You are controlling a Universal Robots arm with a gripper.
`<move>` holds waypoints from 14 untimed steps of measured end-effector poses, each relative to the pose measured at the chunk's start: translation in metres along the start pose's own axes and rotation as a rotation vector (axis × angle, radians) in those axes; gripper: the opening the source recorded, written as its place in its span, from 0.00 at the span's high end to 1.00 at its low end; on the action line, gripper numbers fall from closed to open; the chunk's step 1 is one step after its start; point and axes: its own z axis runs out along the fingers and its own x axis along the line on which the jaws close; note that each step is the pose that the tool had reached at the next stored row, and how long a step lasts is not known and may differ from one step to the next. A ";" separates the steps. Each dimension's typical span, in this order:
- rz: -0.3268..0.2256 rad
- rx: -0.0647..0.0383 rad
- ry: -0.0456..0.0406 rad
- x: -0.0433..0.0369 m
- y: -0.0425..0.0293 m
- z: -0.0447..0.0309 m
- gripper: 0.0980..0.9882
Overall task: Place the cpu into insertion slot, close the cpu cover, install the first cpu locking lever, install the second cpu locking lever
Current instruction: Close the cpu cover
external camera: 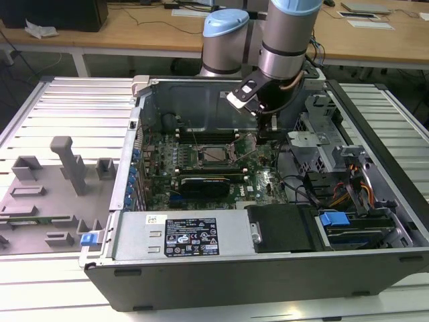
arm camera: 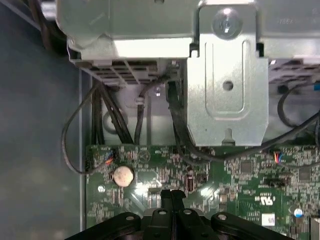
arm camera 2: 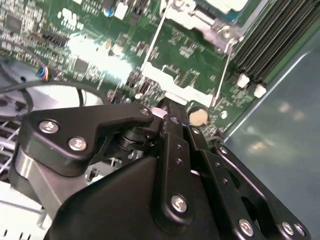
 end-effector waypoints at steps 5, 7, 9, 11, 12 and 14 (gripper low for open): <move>0.003 0.086 0.0045 0.0000 0.0020 0.0005 0.99; 0.003 0.098 0.0047 0.0000 0.0021 0.0005 0.99; 0.003 0.098 0.0046 -0.0001 0.0021 0.0005 0.99; 0.003 0.098 0.0046 -0.0001 0.0017 0.0005 0.99; 0.003 0.098 0.0046 0.0000 0.0009 0.0005 0.99; 0.003 0.095 0.0046 0.0003 -0.0029 0.0005 0.99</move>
